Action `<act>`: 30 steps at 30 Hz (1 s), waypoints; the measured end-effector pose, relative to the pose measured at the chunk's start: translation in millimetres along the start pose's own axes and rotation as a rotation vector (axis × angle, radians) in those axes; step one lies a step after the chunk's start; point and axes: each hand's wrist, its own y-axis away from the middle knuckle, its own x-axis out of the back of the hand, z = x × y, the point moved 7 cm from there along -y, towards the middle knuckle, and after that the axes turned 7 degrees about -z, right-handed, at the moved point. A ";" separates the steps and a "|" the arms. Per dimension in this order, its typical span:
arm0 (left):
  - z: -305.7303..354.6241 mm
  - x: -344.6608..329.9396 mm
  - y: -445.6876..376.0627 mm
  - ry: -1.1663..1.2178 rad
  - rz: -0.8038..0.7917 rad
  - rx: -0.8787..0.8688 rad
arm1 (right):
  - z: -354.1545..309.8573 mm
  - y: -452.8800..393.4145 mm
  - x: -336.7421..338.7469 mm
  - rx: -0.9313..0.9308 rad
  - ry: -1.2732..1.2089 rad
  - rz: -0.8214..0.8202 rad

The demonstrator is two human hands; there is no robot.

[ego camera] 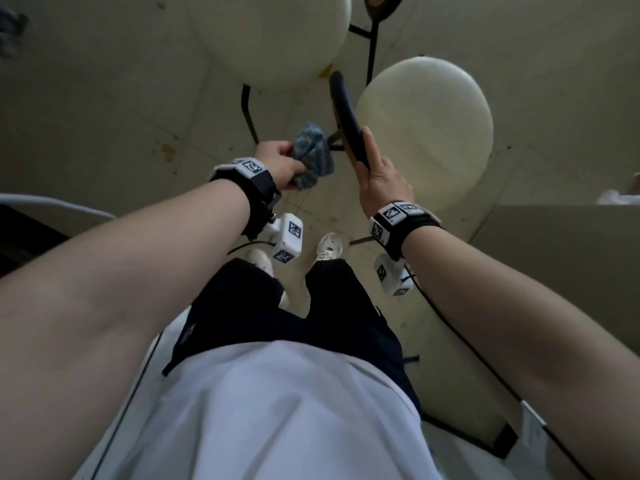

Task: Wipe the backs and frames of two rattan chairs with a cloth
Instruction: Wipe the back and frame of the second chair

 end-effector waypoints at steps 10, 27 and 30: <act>-3.8 -5.1 -112.6 0.179 -0.070 -0.372 | -7.4 -16.4 -6.7 0.059 0.212 0.504; -2.0 -17.1 -143.1 -0.004 -0.227 -1.411 | -18.5 20.7 -21.0 0.207 0.386 1.222; -4.0 4.3 -138.1 0.045 -0.062 -1.433 | -19.8 35.3 -22.2 0.209 0.420 1.144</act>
